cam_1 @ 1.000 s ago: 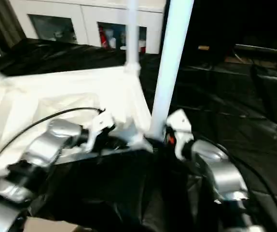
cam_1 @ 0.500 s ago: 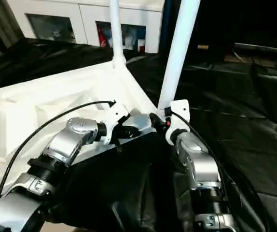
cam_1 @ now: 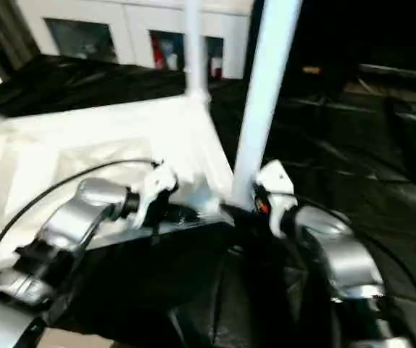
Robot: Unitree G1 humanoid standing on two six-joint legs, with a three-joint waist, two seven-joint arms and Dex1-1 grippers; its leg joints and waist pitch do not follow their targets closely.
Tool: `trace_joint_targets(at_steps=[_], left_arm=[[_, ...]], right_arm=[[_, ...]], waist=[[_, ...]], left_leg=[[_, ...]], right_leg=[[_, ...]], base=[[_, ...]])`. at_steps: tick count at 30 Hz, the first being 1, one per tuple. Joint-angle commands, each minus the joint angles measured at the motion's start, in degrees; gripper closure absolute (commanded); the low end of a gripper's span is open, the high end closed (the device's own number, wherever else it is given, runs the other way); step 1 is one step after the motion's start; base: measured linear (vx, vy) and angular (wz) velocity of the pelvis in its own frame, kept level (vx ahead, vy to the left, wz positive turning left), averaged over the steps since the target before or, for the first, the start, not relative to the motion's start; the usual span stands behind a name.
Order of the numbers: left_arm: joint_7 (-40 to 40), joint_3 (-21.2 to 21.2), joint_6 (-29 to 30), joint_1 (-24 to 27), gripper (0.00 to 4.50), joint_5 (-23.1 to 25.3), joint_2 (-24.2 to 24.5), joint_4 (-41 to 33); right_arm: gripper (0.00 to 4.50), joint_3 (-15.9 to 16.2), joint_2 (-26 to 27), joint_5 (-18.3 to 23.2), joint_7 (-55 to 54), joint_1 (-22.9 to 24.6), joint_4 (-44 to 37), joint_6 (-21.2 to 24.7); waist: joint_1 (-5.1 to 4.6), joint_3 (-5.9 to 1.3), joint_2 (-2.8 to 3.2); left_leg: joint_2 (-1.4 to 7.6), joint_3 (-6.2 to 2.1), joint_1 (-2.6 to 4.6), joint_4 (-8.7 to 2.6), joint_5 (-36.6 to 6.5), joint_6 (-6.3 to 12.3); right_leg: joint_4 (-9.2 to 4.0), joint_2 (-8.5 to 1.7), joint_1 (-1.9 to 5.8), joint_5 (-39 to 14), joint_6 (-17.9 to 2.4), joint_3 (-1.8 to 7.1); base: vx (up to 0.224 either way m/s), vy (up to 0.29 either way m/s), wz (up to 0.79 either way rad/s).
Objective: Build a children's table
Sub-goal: Rotate leg to tighten
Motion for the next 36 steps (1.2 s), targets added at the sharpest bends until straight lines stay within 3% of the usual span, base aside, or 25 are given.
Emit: trace_joint_targets(at_steps=[1, 7, 14, 18, 19, 21, 23, 24, 27, 29, 33, 36], left_arm=[[-5.1, -3.5, -1.9, -1.0, 4.50, -3.8, -2.2, -4.7], [-7.9, -3.9, -0.6, -0.4, 4.50, -4.7, -0.8, -6.3], [-7.8, -3.7, -0.5, -0.2, 4.50, -4.2, -0.8, -6.4], [-4.6, -2.9, -0.6, -0.9, 4.50, -3.2, -2.1, -4.8], [-1.9, -2.3, -0.9, -1.7, 4.50, -2.4, -3.3, -3.3], [1.5, -1.7, -0.9, -2.6, 4.50, -1.3, -4.7, -1.4], [5.5, -0.9, -0.3, -4.2, 4.50, -0.6, -7.3, 0.9], [5.5, -0.9, -0.3, -4.2, 4.50, -0.6, -7.3, 0.9], [11.1, 0.3, 0.4, -5.9, 4.50, 0.2, -10.3, 3.6], [16.5, 1.7, 0.7, -7.3, 4.50, 0.8, -13.0, 6.1], [19.4, 2.6, 0.3, -8.0, 4.50, 1.1, -15.2, 7.4], [17.2, 1.8, -0.4, -7.1, 4.50, 0.8, -15.0, 6.2]], right_arm=[[1.05, 4.9, 0.0, 2.7, 5.6, 0.5, -3.2, 0.5], [1.65, 5.0, -1.0, 3.6, 8.0, 0.9, -3.7, 0.9], [1.76, 5.6, 0.1, 4.7, 8.3, 1.7, -4.6, 1.9], [1.78, 4.4, 3.9, 1.5, 0.9, 1.0, -1.3, 0.1], [1.78, 2.8, 7.4, -1.8, -7.4, -0.5, 2.9, -1.3], [1.78, 0.3, 10.9, -3.1, -14.9, -2.1, 6.9, -0.3], [1.78, -2.3, 15.1, -2.9, -21.7, -3.4, 10.0, 0.7], [1.78, -2.3, 15.1, -2.9, -21.7, -3.4, 10.0, 0.7], [1.78, -5.4, 19.7, -2.1, -28.8, -5.2, 12.8, 1.2], [1.78, -5.9, 22.3, -3.6, -32.7, -6.5, 14.4, 0.1], [1.78, -4.6, 23.7, -6.1, -34.9, -7.5, 15.6, -2.5], [1.08, -4.4, 23.9, -5.0, -33.0, -7.3, 14.4, -3.0]], waist=[[-0.10, -3.75, -0.33], [-0.07, -3.68, -0.45], [-0.11, -3.76, -0.40], [-0.15, -3.76, -0.41], [-0.67, -3.62, -0.28], [-1.21, -3.62, -0.41], [-1.62, -3.54, -0.33], [-1.80, -3.48, -0.29], [-2.04, -3.82, -0.24], [-2.12, -3.78, -0.31], [-1.81, -3.94, -0.30], [-1.76, -4.06, -0.32]], left_leg=[[7.12, -3.29, 2.46, -5.28, -16.0, 2.23], [7.10, -3.45, 2.37, -5.43, -17.2, 0.71], [7.03, -3.45, 2.32, -5.40, -16.4, 0.84], [7.01, -3.42, 2.29, -5.35, -16.1, 1.05], [6.80, -3.42, 2.14, -5.45, -17.4, -0.12], [6.62, -3.94, 1.94, -5.67, -19.7, -2.16], [6.66, -3.96, 2.71, -5.78, -23.0, -4.15], [6.63, -4.02, 2.58, -5.89, -23.2, -4.36], [6.52, -3.90, 2.41, -5.93, -21.5, -4.13], [6.37, -3.41, 2.40, -5.72, -19.8, -3.21], [6.45, -3.47, 2.34, -5.61, -18.3, -2.20], [6.48, -3.41, 2.13, -5.52, -15.9, -0.71]], right_leg=[[-3.59, -4.58, 1.60, -9.6, -15.4, 2.09], [-3.81, -4.82, 1.49, -12.1, -14.7, 2.28], [-3.74, -4.73, 1.52, -11.1, -14.8, 2.22], [-3.73, -4.74, 1.47, -10.8, -15.0, 2.21], [-3.86, -4.64, 0.93, -12.9, -14.9, 2.20], [-3.96, -4.89, 1.25, -17.4, -13.8, 2.10], [-4.46, -4.71, 0.51, -20.2, -12.3, 2.23], [-4.45, -4.66, 0.61, -19.8, -12.2, 2.25], [-4.23, -4.50, 0.83, -15.0, -12.3, 2.18], [-4.21, -4.45, 0.75, -12.4, -13.1, 2.30], [-4.24, -4.55, 1.17, -11.9, -12.9, 2.22], [-3.87, -4.38, 1.44, -8.2, -13.2, 2.16]], base=[[0.000, 0.000, 0.00], [0.000, 0.000, 0.00], [0.000, 0.000, 0.00], [0.000, 0.000, 0.00], [0.000, 0.000, 0.00], [0.000, 0.000, 0.00], [0.000, 0.000, 0.00], [0.000, 0.000, 0.00], [0.000, 0.000, 0.00], [0.000, 0.000, 0.00], [0.000, 0.000, 0.00], [0.000, 0.000, 0.00]])
